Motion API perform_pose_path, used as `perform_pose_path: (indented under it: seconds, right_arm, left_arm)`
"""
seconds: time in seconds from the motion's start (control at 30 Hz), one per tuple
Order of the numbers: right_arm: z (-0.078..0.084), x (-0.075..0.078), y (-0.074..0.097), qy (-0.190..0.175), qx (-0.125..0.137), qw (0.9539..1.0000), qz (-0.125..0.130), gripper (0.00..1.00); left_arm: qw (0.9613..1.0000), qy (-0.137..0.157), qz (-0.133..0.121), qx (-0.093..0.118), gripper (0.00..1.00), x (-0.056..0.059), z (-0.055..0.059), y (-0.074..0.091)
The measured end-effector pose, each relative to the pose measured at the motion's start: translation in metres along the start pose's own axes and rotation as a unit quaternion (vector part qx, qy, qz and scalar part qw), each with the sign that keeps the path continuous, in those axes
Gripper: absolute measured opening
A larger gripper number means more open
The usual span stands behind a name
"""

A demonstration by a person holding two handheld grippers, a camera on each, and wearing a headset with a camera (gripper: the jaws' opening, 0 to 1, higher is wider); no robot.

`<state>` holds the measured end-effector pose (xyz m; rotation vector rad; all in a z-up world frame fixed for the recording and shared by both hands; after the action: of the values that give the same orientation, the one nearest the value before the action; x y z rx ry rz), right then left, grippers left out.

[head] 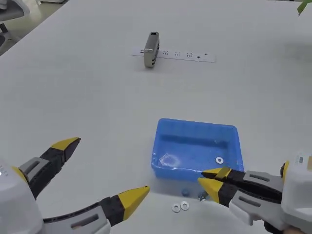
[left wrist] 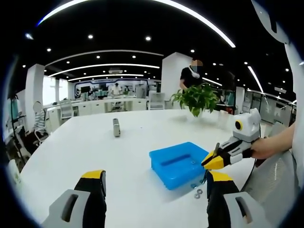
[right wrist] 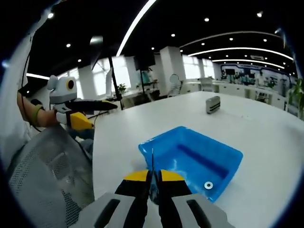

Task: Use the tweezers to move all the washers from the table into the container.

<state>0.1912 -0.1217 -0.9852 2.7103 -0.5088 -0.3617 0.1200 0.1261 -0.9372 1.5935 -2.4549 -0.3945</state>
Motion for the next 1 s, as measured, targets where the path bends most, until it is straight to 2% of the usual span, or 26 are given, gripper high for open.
perform_pose_path:
  seconds: [0.07,0.1,0.17,0.23,0.33,0.4,0.57,0.63,0.7,1.0]
  right_arm:
    - [0.0,-0.003,-0.001,0.018,-0.005,0.9998,-0.007,0.03]
    - [-0.001,-0.005,-0.002,0.041,-0.011,0.9991,-0.007,0.03]
    - [-0.001,-0.007,-0.003,0.046,-0.013,0.9988,-0.006,0.03]
    - [-0.001,-0.007,-0.003,0.049,-0.015,0.9987,-0.005,0.03]
    - [-0.001,-0.007,-0.004,0.059,-0.024,0.9979,-0.012,0.02]
    - [-0.002,-0.005,-0.004,0.061,-0.029,0.9977,-0.006,0.01]
    - [-0.001,0.002,-0.003,0.011,-0.019,0.9997,0.006,0.01]
    - [-0.001,0.005,-0.001,0.001,-0.015,0.9998,0.01,0.02]
    - [-0.001,0.006,0.001,-0.024,-0.01,0.9997,0.005,0.02]
    - [-0.011,0.009,0.006,-0.065,0.012,0.9977,-0.018,0.02]
  left_arm:
    - [1.0,-0.003,0.001,-0.001,0.89,0.001,0.0,0.0]
    - [1.0,-0.004,0.002,-0.003,0.89,0.001,0.0,0.0]
    - [1.0,-0.005,0.002,-0.003,0.89,0.003,-0.001,-0.001]
    - [1.0,-0.005,0.001,-0.001,0.89,-0.001,0.001,0.001]
    - [1.0,-0.003,0.0,0.001,0.89,0.002,-0.001,0.0]
    - [1.0,-0.004,0.0,0.0,0.89,0.004,-0.003,0.0]
    - [1.0,-0.005,0.0,-0.001,0.89,0.006,-0.003,-0.001]
    - [1.0,-0.005,-0.001,0.0,0.89,0.007,-0.004,-0.001]
    - [1.0,-0.003,-0.003,0.001,0.89,0.007,-0.005,-0.001]
    - [0.9997,0.005,-0.011,0.019,0.88,0.007,-0.011,0.001]
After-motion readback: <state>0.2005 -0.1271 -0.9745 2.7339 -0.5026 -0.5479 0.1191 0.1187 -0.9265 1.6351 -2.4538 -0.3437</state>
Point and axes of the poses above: the centre of the closed fingertips' face, and the gripper's own axes: y roughly backward along the fingers, x roughly to its right, z roughly out of its underside, the point moved 9 cm from there along y, roughly backward along the fingers, and after that the axes turned 2 degrees about -y, right-handed, at the moved point
